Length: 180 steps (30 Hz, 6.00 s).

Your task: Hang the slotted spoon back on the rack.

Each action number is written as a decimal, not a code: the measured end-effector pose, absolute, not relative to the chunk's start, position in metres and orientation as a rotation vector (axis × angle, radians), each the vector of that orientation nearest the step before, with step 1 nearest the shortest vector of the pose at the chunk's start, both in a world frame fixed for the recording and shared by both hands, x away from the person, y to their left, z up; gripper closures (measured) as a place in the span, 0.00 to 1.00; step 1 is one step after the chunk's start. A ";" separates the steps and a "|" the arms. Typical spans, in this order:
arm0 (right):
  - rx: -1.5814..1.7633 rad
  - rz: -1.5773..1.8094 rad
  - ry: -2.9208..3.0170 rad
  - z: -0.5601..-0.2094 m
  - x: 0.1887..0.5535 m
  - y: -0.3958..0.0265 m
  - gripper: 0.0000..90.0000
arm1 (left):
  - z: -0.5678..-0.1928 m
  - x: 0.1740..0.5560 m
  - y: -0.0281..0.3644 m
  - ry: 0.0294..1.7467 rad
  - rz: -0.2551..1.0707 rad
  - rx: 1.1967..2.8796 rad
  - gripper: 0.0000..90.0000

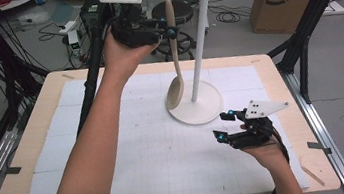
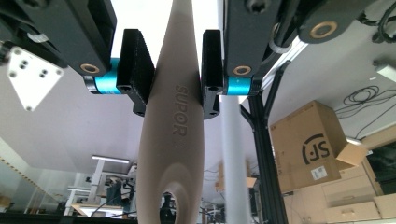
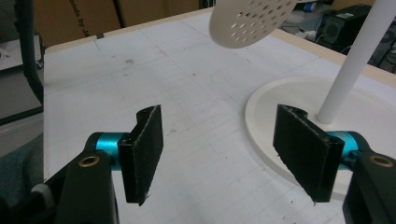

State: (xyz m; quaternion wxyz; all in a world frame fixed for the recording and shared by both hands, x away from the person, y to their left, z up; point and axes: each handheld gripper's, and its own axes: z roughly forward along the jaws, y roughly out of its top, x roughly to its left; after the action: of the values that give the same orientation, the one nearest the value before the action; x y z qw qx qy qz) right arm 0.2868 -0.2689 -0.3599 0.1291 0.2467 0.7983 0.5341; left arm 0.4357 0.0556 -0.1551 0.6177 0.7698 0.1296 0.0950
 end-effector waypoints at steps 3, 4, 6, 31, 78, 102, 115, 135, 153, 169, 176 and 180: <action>0.719 1.548 2.325 -0.361 0.288 -0.269 0.36 | -0.152 0.446 0.056 0.303 0.226 1.786 0.75; 0.721 1.548 2.328 -0.362 0.288 -0.269 0.36 | -0.151 0.450 0.056 0.297 0.223 1.788 0.76; 0.727 1.544 2.328 -0.362 0.288 -0.271 0.36 | -0.148 0.455 0.055 0.274 0.229 1.785 0.75; 0.749 1.550 2.302 -0.360 0.287 -0.277 0.36 | -0.141 0.486 0.033 0.278 0.255 1.878 0.75; 0.762 1.556 2.305 -0.362 0.289 -0.278 0.37 | -0.134 0.486 0.006 0.330 0.267 1.900 0.64; 0.761 1.539 2.311 -0.364 0.289 -0.277 0.37 | -0.181 0.454 0.086 0.450 0.260 1.916 0.36; 0.749 1.544 2.312 -0.362 0.293 -0.271 0.37 | -0.222 0.413 0.161 0.544 0.278 1.822 0.22; 0.744 1.540 2.300 -0.357 0.293 -0.269 0.37 | -0.287 0.349 0.205 0.487 0.292 1.772 0.09; 0.740 1.573 2.305 -0.356 0.294 -0.266 0.37 | -0.348 0.304 0.230 0.529 0.318 1.835 0.02; 0.779 1.529 2.340 -0.373 0.302 -0.265 0.35 | -0.369 0.305 0.237 0.571 0.324 1.870 0.02; 0.791 1.506 2.329 -0.373 0.303 -0.264 0.31 | -0.371 0.304 0.236 0.565 0.308 1.874 0.02; 0.794 1.502 2.318 -0.373 0.301 -0.263 0.30 | -0.371 0.302 0.235 0.558 0.294 1.871 0.02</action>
State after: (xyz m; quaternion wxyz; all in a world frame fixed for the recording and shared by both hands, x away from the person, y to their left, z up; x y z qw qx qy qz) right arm 0.3010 -0.2634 -0.3732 0.1334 0.2738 0.7994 0.5179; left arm 0.3019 0.2350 -0.3714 0.5512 0.7907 0.2358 0.1243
